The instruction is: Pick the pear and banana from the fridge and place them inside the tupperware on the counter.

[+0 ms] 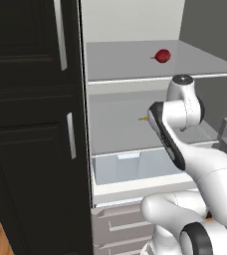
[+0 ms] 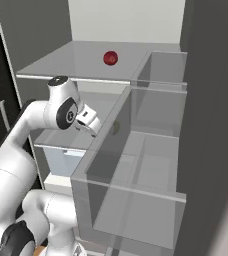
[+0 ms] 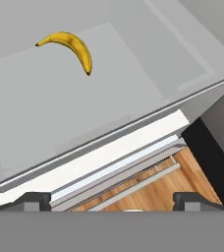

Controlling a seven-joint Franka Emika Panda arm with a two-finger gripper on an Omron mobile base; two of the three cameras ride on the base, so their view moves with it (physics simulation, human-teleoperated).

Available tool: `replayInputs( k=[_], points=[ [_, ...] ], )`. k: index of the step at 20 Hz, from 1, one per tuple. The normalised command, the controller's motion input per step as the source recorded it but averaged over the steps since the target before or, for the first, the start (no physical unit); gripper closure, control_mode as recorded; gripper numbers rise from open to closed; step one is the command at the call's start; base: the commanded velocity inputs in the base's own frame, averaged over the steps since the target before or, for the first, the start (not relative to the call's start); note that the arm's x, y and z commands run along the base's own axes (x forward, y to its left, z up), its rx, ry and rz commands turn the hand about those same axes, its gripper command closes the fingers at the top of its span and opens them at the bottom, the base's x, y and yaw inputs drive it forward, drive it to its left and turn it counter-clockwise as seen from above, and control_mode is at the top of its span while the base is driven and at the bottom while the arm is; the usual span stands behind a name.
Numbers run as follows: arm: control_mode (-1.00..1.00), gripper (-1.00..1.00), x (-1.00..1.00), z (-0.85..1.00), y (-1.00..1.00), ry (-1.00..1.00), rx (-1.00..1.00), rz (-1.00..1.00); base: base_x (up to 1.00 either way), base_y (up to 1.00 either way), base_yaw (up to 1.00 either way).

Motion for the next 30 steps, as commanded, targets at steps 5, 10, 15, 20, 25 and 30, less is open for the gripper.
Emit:
replayInputs(
  k=[5,10,15,20,25,30],
  points=[
    [-1.00,-1.00,0.26,-0.21,-0.30,0.00,0.00,0.14,0.00,0.00,0.00],
    [-1.00,-1.00,0.37,-0.14,-0.26,0.00,0.00,0.17,0.00,0.00,0.00],
    [-1.00,-1.00,0.41,-0.20,-0.12,0.00,0.00,0.07,0.00,0.00,0.00],
    [-1.00,-1.00,0.35,-0.25,-0.02,0.00,0.00,0.03,0.00,0.00,0.00],
    [-1.00,-1.00,0.32,-0.23,0.00,0.00,0.00,0.00,0.00,0.00,0.00],
    [-1.00,-1.00,0.32,-0.26,0.00,0.00,0.00,0.00,0.00,0.00,0.00]
  ],
)
